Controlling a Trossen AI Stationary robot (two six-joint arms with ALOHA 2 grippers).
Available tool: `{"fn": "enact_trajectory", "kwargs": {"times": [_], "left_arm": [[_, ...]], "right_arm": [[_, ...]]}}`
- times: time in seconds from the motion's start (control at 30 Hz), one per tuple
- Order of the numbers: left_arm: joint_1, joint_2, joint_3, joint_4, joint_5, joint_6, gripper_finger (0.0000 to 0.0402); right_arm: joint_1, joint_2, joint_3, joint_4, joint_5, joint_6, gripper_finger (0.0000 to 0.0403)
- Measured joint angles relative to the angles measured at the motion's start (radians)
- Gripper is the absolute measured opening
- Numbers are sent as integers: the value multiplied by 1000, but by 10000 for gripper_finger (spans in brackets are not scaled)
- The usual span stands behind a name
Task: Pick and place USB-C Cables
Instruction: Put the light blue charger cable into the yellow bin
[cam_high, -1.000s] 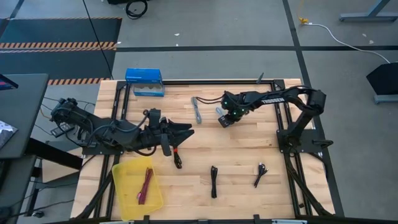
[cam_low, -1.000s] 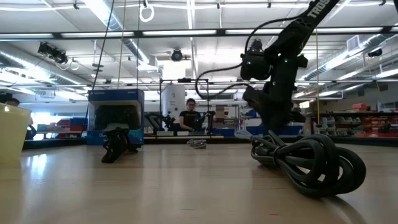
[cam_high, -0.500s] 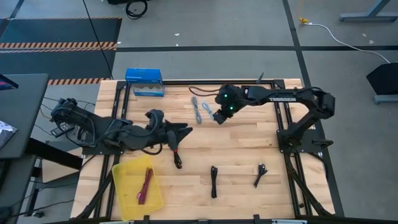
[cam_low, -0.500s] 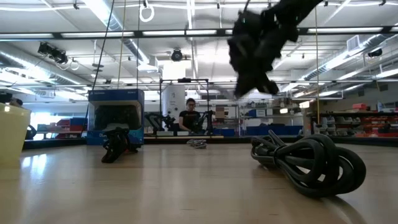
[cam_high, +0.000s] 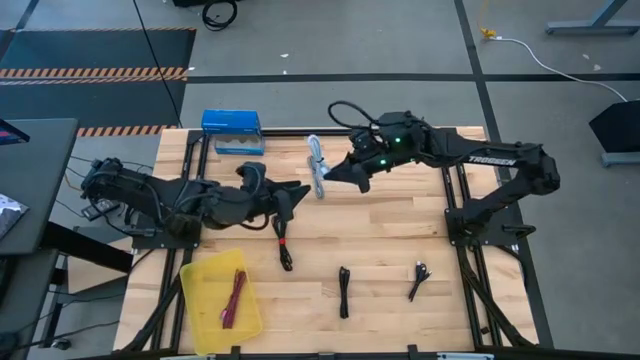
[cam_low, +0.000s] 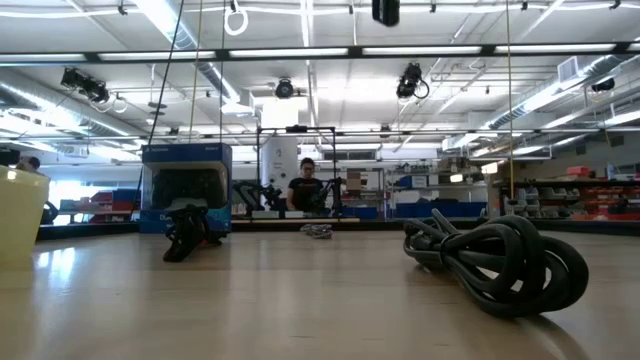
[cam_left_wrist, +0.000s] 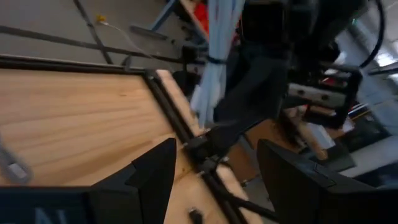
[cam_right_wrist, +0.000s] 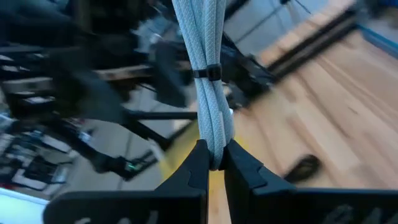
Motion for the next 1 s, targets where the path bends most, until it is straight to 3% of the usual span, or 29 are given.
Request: {"fn": "enact_trajectory", "kwargs": {"times": [0.2,0.3,0.47,0.73,1.0], "left_arm": [[64,6,0,223,132,122,241],[85,5,1,258,175,125,260],[94,5,1,229,184,129,282],[95,6,2,96,171,121,286],[104,6,2,91,97,111,286]], "right_arm": [[39,15,7,-25,27,41,25],[48,19,7,-20,23,73,25],[73,17,7,4,26,93,25],[94,17,7,12,25,103,25],[112,17,7,21,21,107,25]]}}
